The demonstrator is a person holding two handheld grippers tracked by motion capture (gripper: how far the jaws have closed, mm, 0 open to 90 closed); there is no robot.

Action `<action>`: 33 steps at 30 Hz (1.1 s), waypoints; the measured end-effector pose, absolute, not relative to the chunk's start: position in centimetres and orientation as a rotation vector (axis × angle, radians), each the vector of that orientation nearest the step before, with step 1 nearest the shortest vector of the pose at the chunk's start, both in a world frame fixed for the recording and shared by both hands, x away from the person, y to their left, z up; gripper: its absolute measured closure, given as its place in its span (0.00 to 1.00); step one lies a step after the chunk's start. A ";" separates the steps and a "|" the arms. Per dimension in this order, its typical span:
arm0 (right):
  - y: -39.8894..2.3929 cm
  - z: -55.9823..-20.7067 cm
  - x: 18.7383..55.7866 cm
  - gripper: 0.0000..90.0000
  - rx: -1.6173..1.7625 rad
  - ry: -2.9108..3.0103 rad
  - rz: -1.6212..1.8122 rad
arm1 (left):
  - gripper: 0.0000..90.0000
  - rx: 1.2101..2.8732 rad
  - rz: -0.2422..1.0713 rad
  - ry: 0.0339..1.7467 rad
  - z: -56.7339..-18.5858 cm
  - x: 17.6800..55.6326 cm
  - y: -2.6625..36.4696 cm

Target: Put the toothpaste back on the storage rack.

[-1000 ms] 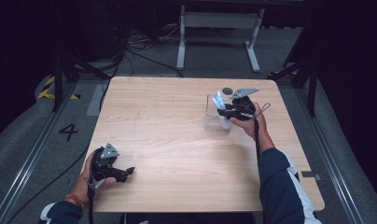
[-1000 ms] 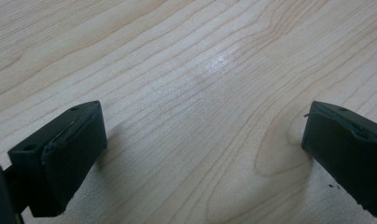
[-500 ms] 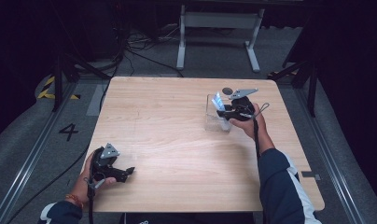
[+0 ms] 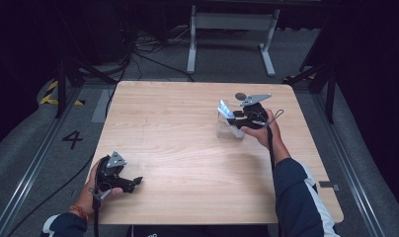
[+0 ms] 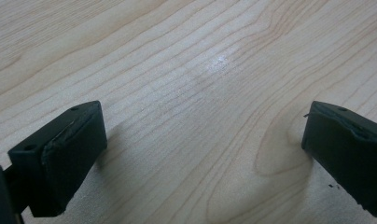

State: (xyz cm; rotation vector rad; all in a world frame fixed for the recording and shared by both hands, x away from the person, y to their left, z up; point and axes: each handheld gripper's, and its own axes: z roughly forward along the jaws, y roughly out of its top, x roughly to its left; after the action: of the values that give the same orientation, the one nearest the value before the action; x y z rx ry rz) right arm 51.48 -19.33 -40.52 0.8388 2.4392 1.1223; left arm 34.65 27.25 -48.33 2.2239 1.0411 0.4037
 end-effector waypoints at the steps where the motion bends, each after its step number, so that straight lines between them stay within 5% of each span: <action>1: -19.3 -40.3 51.3 0.61 0.835 2.434 1.117 | 0.00 2.223 0.403 1.042 -48.3 34.7 27.2; 33: -21.3 -37.7 48.1 0.46 0.818 2.415 1.057 | 0.00 2.223 0.403 1.042 -48.3 34.7 27.2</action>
State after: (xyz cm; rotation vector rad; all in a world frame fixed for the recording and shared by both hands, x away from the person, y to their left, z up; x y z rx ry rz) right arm 48.13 -21.32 -37.74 0.8177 2.4151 1.0572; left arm 34.65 27.25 -48.32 2.2234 1.0418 0.4028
